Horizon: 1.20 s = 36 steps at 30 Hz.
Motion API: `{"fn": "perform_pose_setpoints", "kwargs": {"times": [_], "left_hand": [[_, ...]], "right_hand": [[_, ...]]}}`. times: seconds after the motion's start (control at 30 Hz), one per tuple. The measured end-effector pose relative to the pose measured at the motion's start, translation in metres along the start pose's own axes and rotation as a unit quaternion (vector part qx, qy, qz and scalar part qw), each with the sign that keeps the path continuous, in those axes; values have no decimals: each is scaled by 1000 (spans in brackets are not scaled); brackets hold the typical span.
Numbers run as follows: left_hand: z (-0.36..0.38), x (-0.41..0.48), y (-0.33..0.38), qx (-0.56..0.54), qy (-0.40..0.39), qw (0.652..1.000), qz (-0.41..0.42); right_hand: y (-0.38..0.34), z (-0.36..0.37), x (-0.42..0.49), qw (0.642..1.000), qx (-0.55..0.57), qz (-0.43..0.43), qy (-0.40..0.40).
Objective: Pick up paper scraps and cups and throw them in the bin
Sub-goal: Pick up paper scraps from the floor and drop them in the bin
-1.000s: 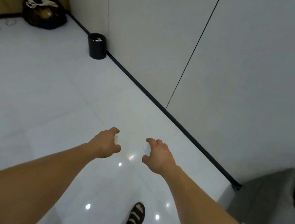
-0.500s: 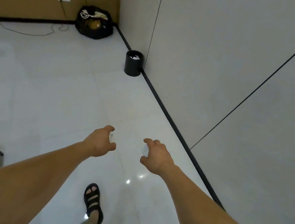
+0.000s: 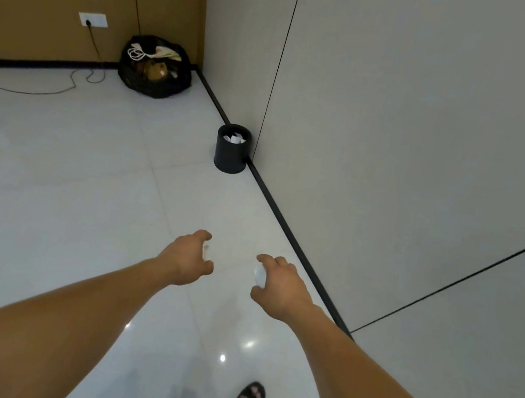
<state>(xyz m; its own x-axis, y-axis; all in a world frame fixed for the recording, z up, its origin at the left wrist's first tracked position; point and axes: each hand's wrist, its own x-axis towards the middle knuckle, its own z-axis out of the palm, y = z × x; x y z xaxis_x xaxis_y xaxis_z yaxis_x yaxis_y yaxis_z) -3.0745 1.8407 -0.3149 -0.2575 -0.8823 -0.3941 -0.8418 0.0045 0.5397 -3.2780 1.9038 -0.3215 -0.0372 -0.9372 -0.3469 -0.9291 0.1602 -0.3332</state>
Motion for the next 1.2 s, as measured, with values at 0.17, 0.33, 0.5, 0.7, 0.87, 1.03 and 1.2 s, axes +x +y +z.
{"fn": "perform_pose_setpoints", "kwargs": {"times": [0.17,0.33,0.5,0.7,0.87,1.03,1.2], "left_hand": [[-30,94,24,6,14,1000,-10],[-72,178,53,9,44,998,-38],[-102,250,75,-16,70,996,-49],[-142,348,62,-33,63,996,-60],[-190,450,37,-37,51,997,-54],[-249,538,23,-21,22,999,-36],[-290,620,18,-17,12,999,-33]], "right_hand": [[13,-39,105,1000,-1,-24,0],[14,-88,208,998,-7,-69,0],[10,-131,295,995,-18,-99,-4],[-7,-156,400,994,-36,-101,-34],[-38,-179,502,995,-52,-84,-32],[-68,-207,594,998,-36,-49,-23],[-83,-211,661,998,-12,-29,-54]]}}
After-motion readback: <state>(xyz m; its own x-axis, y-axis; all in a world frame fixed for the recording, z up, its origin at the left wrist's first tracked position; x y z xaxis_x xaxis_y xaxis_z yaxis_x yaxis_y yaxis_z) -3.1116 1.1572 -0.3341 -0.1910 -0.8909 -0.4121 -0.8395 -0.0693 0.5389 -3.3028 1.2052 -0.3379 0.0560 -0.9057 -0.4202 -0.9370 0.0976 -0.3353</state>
